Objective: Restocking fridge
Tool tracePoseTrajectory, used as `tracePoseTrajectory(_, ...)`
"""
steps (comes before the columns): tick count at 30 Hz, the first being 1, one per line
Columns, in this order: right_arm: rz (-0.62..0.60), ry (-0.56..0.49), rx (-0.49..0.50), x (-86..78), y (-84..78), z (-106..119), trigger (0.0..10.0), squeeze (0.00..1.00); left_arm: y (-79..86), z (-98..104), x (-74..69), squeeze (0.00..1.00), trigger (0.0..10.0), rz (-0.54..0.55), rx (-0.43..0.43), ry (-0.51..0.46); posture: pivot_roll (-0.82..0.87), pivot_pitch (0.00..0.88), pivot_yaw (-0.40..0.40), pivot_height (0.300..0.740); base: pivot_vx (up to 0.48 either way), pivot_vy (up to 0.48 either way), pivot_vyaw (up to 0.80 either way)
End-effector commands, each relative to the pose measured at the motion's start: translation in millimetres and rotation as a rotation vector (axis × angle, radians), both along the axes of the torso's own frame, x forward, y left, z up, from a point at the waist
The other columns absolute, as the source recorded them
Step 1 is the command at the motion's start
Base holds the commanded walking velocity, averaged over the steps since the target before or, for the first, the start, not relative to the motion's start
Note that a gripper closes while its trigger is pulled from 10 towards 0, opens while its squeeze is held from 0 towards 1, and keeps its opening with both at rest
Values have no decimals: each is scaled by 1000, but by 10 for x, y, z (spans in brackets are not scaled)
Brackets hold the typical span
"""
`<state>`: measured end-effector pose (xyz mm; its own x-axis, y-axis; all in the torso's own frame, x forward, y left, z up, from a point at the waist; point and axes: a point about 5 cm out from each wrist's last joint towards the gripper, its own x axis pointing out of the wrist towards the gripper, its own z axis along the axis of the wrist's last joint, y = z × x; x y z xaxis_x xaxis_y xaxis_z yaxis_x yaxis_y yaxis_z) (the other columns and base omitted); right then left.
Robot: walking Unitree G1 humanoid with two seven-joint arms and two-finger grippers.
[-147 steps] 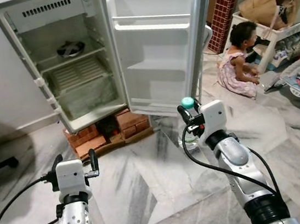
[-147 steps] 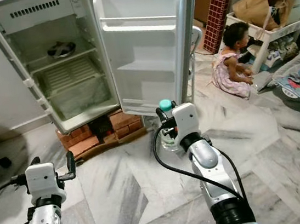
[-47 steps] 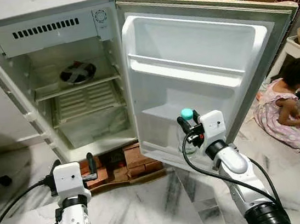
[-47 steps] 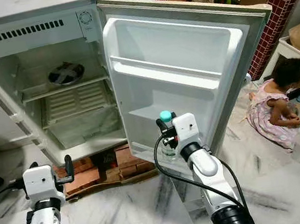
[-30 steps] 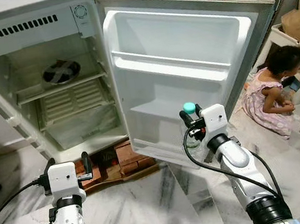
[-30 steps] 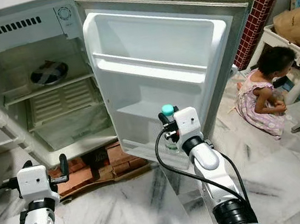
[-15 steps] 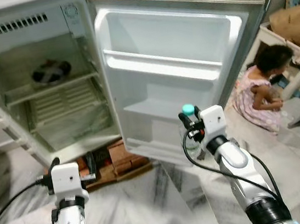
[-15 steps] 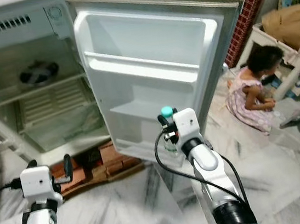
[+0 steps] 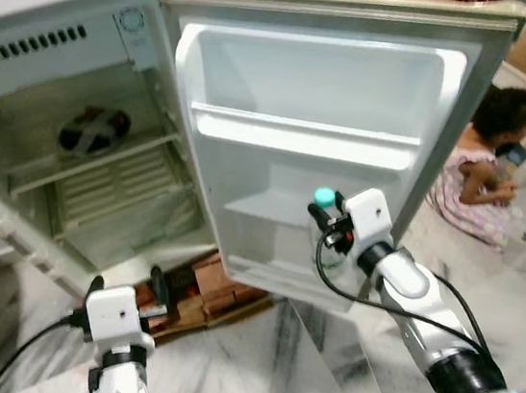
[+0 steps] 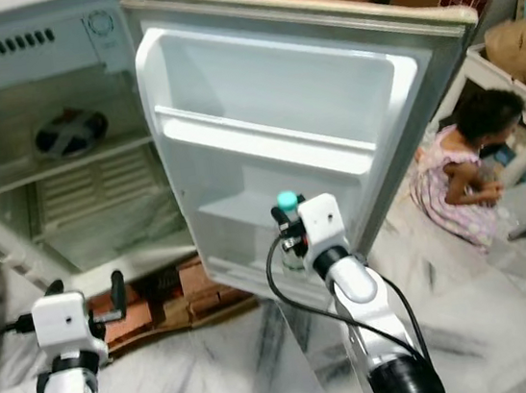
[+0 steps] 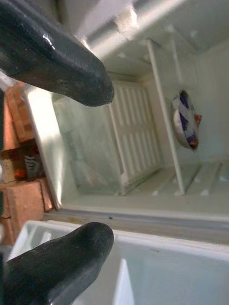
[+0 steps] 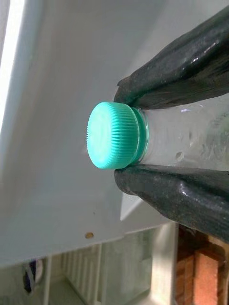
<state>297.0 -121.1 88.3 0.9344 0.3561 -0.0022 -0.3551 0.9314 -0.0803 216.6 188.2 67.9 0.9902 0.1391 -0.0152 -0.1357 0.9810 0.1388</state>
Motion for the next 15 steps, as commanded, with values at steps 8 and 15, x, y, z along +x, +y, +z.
tracePoseTrajectory(8,-16,14,25,-74,-105,37,10000,0,-103,28,-95,0,10000,-54,-36,11,7,117,-29,740,0,0,0)
tracePoseTrajectory(15,23,20,0,-193,-78,-16,10000,0,-333,65,-167,0,10000,-224,55,4,8,127,-30,740,0,0,0)
